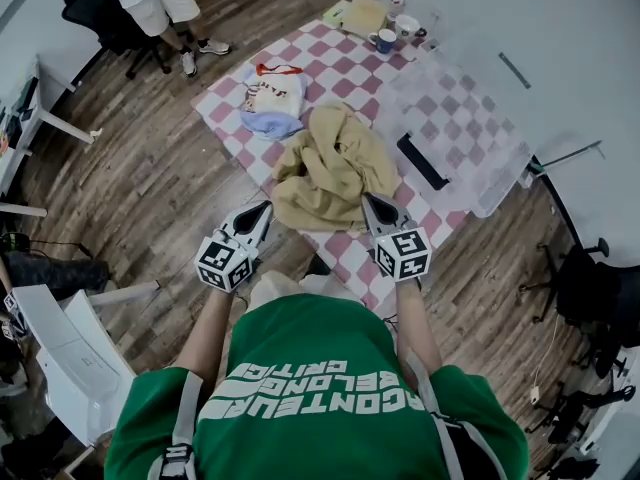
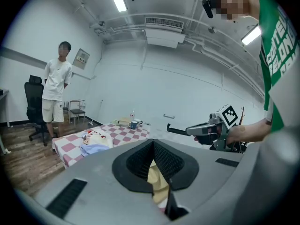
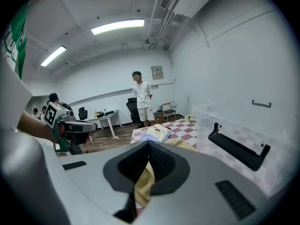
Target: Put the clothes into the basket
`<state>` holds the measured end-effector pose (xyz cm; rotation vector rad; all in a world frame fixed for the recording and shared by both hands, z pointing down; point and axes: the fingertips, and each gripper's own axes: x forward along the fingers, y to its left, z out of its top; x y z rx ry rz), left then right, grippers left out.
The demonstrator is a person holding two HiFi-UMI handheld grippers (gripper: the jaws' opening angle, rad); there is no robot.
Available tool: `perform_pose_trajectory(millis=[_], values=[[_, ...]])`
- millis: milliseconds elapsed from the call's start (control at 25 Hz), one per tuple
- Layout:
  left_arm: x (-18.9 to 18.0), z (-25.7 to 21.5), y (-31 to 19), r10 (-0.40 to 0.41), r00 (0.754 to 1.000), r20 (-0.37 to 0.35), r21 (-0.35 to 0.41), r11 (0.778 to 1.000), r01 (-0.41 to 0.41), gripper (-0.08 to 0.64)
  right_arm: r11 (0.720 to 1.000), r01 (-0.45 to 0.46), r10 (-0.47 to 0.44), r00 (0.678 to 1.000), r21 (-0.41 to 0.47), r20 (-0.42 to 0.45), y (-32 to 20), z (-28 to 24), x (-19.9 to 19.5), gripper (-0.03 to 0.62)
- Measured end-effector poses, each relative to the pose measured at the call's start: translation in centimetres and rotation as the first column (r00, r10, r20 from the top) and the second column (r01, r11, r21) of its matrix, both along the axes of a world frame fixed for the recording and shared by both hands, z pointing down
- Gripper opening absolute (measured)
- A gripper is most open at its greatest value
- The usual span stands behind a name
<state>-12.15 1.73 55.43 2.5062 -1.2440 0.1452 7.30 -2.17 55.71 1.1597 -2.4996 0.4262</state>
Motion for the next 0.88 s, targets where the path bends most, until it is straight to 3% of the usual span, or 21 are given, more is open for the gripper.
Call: perform_pose_trajectory(millis=[880], values=[[3.4, 3.6, -2.8, 0.063, 0.998, -0.001, -0.078, 0.995, -0.063, 0.005, 0.997, -0.024, 0.022, 0.999, -0.073, -0.027, -1.9, 4.0, 1.6, 0.008]])
